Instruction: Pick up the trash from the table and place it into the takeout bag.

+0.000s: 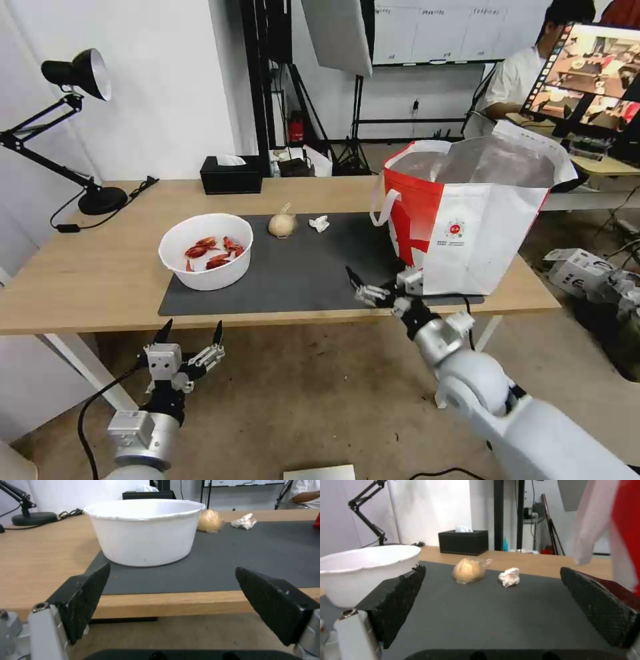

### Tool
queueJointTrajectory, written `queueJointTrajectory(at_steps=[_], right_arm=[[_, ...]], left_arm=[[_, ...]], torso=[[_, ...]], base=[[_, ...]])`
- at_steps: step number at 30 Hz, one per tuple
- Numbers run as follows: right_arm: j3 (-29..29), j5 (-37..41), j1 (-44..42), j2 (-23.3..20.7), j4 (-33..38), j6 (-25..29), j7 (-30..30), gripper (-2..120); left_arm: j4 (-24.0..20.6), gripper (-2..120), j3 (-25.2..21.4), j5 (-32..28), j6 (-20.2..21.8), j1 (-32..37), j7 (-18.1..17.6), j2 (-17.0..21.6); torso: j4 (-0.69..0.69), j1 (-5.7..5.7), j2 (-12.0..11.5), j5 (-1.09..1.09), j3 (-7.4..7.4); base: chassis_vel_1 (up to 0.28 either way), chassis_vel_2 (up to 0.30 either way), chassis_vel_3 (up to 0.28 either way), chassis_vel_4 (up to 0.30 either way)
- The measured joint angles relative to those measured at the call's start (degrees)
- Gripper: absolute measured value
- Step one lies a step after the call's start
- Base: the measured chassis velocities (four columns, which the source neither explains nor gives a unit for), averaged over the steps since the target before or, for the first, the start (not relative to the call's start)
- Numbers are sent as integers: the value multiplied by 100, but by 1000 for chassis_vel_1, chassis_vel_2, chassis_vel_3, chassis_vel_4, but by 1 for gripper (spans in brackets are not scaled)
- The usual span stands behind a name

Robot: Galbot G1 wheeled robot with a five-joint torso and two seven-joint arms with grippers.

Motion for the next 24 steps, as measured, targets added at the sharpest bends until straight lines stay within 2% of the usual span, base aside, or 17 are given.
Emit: queueJointTrajectory(at_steps=[6, 10, 16, 24], right_arm=[[-654, 290, 879, 295, -681, -151, 252, 100], [-891, 296, 1245, 437, -929, -258, 479, 100], [-1506, 311, 2102, 857, -1546, -575, 1135, 100], [-2036, 435, 2790, 1372, -2172, -1058, 1855, 100]], left_arm=[[-25, 100, 14, 0, -3, 4, 2, 1], [-26, 100, 16, 0, -4, -4, 3, 4], [-4, 100, 10, 1, -4, -17, 3, 5], [17, 100, -1, -28, -4, -34, 3, -4]], torso=[[0, 0, 0, 0, 0], [0, 0, 0, 0, 0], [1, 0, 0, 0, 0], [1, 0, 0, 0, 0]], base=[[0, 0, 0, 0], [0, 0, 0, 0], [0, 0, 0, 0], [0, 0, 0, 0]])
